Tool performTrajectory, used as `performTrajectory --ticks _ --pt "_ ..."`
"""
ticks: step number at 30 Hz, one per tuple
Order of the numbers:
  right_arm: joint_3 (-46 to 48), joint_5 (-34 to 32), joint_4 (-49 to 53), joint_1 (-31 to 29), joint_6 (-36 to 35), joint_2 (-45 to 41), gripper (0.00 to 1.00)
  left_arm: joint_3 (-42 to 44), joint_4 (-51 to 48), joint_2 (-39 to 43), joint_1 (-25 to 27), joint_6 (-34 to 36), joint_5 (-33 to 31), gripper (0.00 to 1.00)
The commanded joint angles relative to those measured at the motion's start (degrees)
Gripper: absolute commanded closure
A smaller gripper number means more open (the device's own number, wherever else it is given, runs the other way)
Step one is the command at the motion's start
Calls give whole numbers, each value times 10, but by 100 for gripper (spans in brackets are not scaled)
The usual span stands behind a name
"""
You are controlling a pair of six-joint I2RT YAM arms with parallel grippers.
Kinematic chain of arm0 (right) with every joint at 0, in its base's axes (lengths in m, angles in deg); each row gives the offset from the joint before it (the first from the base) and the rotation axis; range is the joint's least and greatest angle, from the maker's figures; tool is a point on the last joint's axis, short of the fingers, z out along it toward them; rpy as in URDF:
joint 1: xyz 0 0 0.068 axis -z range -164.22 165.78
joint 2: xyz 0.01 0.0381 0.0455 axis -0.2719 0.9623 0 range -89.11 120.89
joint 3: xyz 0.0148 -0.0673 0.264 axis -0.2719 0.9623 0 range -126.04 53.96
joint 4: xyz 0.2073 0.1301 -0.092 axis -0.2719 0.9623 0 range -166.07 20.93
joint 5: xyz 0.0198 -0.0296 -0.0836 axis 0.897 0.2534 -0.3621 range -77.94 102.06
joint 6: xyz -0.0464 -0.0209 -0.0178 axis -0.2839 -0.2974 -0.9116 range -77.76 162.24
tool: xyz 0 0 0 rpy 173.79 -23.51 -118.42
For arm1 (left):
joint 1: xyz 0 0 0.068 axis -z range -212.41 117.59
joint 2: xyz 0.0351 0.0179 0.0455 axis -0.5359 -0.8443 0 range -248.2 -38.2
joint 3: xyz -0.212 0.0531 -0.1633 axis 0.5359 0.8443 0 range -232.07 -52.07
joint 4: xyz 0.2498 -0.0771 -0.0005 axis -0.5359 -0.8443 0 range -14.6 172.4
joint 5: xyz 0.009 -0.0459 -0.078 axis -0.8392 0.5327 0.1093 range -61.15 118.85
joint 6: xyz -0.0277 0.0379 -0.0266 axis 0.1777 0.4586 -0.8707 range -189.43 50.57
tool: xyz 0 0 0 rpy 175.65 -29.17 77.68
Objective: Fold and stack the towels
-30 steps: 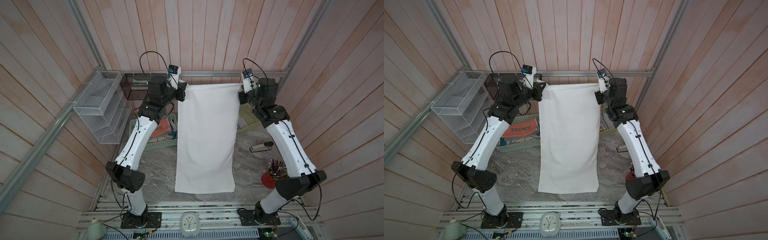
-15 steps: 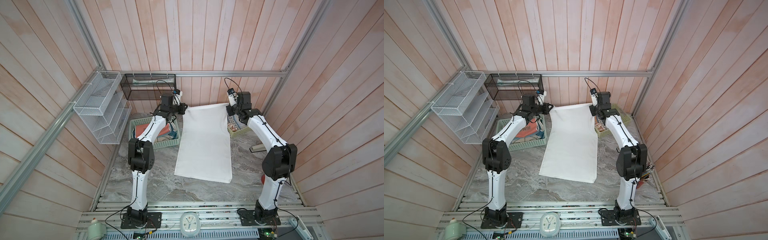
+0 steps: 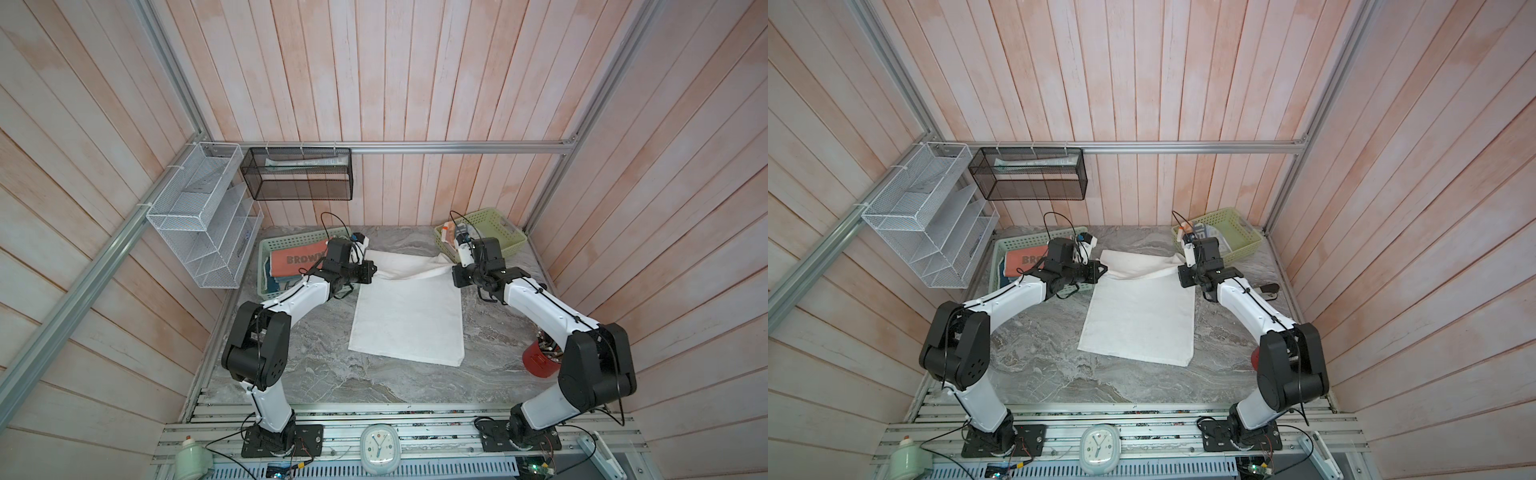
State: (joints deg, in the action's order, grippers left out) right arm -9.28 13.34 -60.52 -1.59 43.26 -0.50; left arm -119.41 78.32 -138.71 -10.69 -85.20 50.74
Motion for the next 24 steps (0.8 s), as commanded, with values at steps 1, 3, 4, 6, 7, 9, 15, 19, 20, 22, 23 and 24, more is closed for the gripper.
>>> performTrajectory --ticks 1,3,4,6,7,9,15,19,20,22,23,24 --pt "52 40 26 0 65 -14 100 69 21 33 20 -24 -32 100" --pt "92 64 20 1 86 -16 100 112 30 49 38 -42 -40 100" --pt "111 74 16 0 97 -14 100 134 34 56 48 -52 -44 100" --pt "140 94 10 0 119 -10 100 173 41 66 68 -69 -56 100" --pt "154 105 8 0 129 -7 100 191 43 72 78 -80 -61 100" --pt "179 123 1 0 147 -4 100 230 51 83 92 -105 -69 100" --pt "232 139 -7 0 168 -18 100 328 65 148 122 -168 -98 100" --pt "232 124 -10 0 159 -26 100 357 66 183 122 -182 -117 100" --pt "227 122 -13 0 157 -24 100 356 68 183 121 -180 -124 100" --pt "210 121 -10 1 150 -13 100 341 70 172 117 -168 -122 100" --pt "193 117 2 1 143 -6 100 322 62 164 114 -159 -117 100" --pt "174 109 15 2 135 -3 100 302 49 156 110 -151 -116 100"
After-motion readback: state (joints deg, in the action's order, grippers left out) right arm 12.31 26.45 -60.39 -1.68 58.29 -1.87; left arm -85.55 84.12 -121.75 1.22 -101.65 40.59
